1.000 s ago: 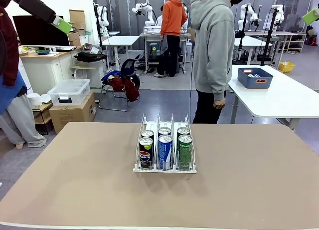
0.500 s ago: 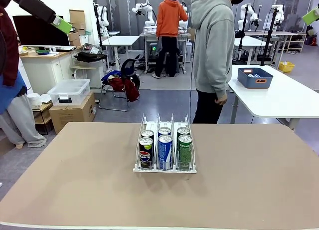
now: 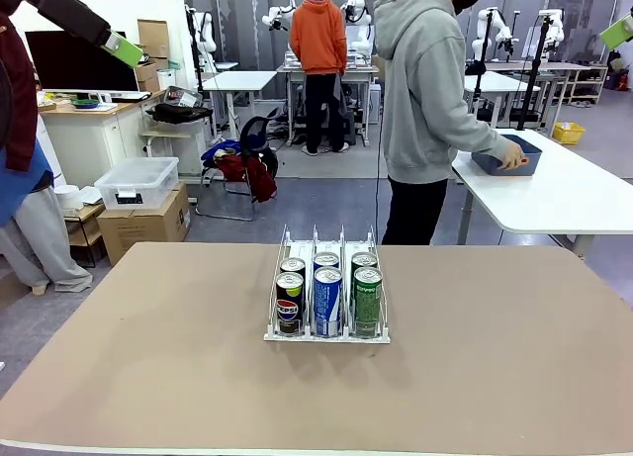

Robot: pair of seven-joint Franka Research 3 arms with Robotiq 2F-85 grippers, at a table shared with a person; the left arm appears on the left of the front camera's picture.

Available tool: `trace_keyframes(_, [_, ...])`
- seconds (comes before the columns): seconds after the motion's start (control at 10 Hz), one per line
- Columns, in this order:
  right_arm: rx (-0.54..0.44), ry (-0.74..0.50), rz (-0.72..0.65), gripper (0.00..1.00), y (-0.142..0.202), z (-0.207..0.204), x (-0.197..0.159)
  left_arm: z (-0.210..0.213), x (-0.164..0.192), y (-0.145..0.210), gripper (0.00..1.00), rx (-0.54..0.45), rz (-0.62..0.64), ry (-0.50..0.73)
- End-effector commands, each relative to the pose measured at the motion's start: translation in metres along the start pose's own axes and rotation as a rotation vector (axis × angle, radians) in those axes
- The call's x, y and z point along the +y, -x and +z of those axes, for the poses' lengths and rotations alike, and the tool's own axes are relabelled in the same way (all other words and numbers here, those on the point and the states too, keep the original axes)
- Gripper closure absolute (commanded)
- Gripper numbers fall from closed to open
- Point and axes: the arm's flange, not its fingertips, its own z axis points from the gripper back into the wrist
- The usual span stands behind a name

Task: Fill the beverage cans into the dispenser.
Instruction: Pick up the Pepsi coke handed by the human.

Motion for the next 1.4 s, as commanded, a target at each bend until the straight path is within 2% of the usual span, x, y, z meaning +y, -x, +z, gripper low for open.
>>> trace_keyframes(0.0, [-0.001,-0.001,0.003,0.00,-0.0001,0.0001,0.0005,0.0006,-0.0002,0.0019,0.00,0.001,0.008,-0.007])
trace_keyframes(1.3, [-0.001,-0.001,0.003,0.00,-0.0001,0.0001,0.0005,0.0006,-0.0002,0.0019,0.00,0.001,0.008,-0.007])
